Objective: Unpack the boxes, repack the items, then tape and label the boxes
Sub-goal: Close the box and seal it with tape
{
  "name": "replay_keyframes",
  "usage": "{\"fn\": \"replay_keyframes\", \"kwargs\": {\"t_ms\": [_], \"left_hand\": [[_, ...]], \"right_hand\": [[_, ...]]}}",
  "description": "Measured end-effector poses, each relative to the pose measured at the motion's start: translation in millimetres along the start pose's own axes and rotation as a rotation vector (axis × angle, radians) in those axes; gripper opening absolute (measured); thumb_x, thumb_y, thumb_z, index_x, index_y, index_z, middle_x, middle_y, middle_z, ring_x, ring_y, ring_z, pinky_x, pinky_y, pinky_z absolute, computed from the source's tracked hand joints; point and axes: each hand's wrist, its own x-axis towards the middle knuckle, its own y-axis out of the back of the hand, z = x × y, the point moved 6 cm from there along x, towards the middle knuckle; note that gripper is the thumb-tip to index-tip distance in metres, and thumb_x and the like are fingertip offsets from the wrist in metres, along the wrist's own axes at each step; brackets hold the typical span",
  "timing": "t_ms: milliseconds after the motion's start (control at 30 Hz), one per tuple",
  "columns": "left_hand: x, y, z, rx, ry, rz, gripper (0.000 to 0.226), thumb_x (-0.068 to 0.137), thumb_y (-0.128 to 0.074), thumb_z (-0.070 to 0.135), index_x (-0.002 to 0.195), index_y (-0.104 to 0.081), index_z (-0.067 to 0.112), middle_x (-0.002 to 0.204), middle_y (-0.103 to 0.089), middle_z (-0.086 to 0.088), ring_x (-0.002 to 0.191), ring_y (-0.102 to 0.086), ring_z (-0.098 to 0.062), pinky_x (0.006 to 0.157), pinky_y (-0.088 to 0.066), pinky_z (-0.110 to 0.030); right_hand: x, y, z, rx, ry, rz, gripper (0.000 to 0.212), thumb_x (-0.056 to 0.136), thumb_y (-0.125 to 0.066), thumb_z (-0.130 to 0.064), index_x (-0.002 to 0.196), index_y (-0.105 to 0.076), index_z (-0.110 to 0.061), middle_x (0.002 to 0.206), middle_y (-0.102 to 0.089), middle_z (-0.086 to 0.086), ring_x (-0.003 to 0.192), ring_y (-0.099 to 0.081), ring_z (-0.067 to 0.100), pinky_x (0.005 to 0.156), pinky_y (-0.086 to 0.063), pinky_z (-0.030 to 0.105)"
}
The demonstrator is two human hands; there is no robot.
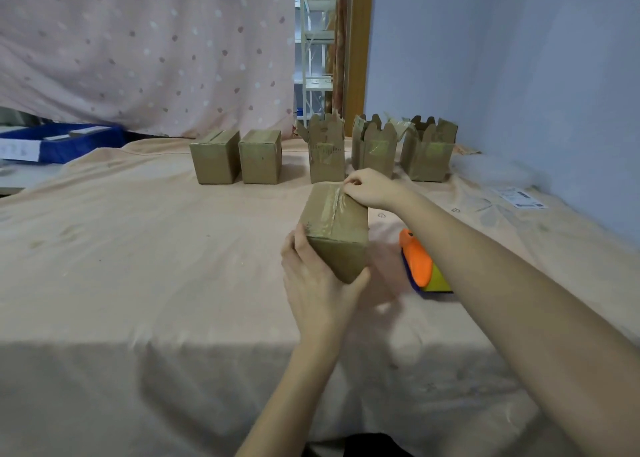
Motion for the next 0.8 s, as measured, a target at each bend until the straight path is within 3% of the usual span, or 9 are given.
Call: {"fn": "replay_keyframes", "kwargs": {"t_ms": [100, 200, 367, 433, 533, 600, 667, 733, 800], "left_hand": [[15.5, 12.1, -18.0, -0.134, 0.010, -0.162, 0.119, 0.054, -0.080, 0.049, 0.149, -0.016, 0.016, 0.138, -0.030, 0.000, 0.128, -0.034, -0.013, 0.099, -0.036, -0.024], [33.8, 24.2, -37.0, -0.303, -0.004, -0.294, 0.126, 0.046, -0.073, 0.056, 0.151, -0.014, 0.018, 0.138, -0.028, 0.011, 0.127, -0.030, 0.004, 0.101, -0.025, -0.007], [64.1, 30.2, -64.3, -0.415, 0.032, -0.615, 0.125, 0.044, -0.085, 0.037, 0.150, -0.018, 0.025, 0.139, -0.039, 0.014, 0.115, -0.048, 0.008, 0.094, -0.040, -0.007], [76.3, 29.2, -68.0, -0.434, 0.046, -0.769, 0.125, 0.043, -0.083, 0.036, 0.150, -0.019, 0.026, 0.140, -0.040, 0.015, 0.117, -0.047, 0.013, 0.091, -0.044, -0.010], [90.0, 24.6, -66.0, -0.432, 0.072, -0.948, 0.124, 0.042, -0.079, 0.028, 0.150, -0.019, 0.029, 0.142, -0.040, 0.016, 0.121, -0.046, 0.007, 0.085, -0.049, -0.016], [95.4, 21.9, -61.5, -0.389, 0.075, -1.023, 0.123, 0.042, -0.075, 0.027, 0.150, -0.016, 0.034, 0.141, -0.038, 0.021, 0.127, -0.042, -0.002, 0.083, -0.048, -0.015], [97.4, 21.3, -58.2, -0.357, 0.091, -1.043, 0.124, 0.045, -0.073, 0.023, 0.151, -0.010, 0.039, 0.143, -0.033, 0.023, 0.130, -0.039, -0.007, 0.082, -0.047, -0.013], [93.4, 22.4, -54.6, -0.353, 0.119, -0.989, 0.119, 0.064, -0.075, 0.010, 0.151, 0.000, 0.039, 0.149, -0.028, 0.018, 0.127, -0.041, -0.004, 0.082, -0.046, -0.012], [79.5, 22.9, -54.7, -0.342, 0.187, -0.834, 0.111, 0.079, -0.075, 0.008, 0.152, 0.004, 0.033, 0.149, -0.032, 0.011, 0.121, -0.047, -0.003, 0.087, -0.044, -0.013]], "right_hand": [[-12.1, 7.8, 5.2, -0.011, -0.014, -0.001, 0.025, 0.095, -0.043, -0.018, 0.075, -0.053, -0.007, 0.066, -0.043, 0.004, 0.058, -0.038, 0.016, 0.051, -0.029, 0.027], [-30.5, 16.2, 9.8, 0.005, -0.025, 0.019, 0.032, 0.093, -0.045, -0.014, 0.063, -0.038, -0.010, 0.062, -0.031, 0.005, 0.057, -0.029, 0.017, 0.051, -0.021, 0.027], [-72.6, 25.3, 9.1, 0.083, -0.009, 0.119, 0.030, 0.092, -0.045, -0.020, 0.064, -0.038, -0.011, 0.064, -0.031, 0.011, 0.058, -0.031, 0.020, 0.056, -0.025, 0.030], [-93.8, 26.2, 4.8, 0.067, 0.002, 0.171, 0.028, 0.091, -0.045, -0.019, 0.065, -0.038, -0.011, 0.064, -0.030, 0.011, 0.058, -0.031, 0.021, 0.056, -0.024, 0.031], [-121.5, 19.9, 1.4, -0.038, -0.021, 0.244, 0.028, 0.090, -0.046, -0.016, 0.065, -0.042, -0.002, 0.061, -0.033, 0.013, 0.059, -0.033, 0.023, 0.054, -0.023, 0.033], [-131.6, 12.7, 7.1, -0.088, -0.059, 0.257, 0.030, 0.090, -0.047, -0.017, 0.078, -0.056, 0.009, 0.066, -0.048, 0.021, 0.065, -0.047, 0.031, 0.057, -0.035, 0.036], [-135.9, 12.6, 12.5, -0.125, -0.064, 0.287, 0.030, 0.090, -0.048, -0.020, 0.091, -0.063, 0.005, 0.081, -0.063, 0.020, 0.082, -0.058, 0.033, 0.070, -0.047, 0.038], [-135.6, 21.1, 10.7, -0.156, -0.033, 0.338, 0.029, 0.092, -0.048, -0.024, 0.105, -0.065, -0.004, 0.101, -0.067, 0.012, 0.097, -0.060, 0.029, 0.080, -0.048, 0.037], [-127.4, 28.3, 9.1, -0.110, 0.010, 0.324, 0.040, 0.094, -0.050, -0.030, 0.130, -0.055, -0.013, 0.129, -0.057, 0.006, 0.116, -0.053, 0.024, 0.091, -0.043, 0.033]]}}
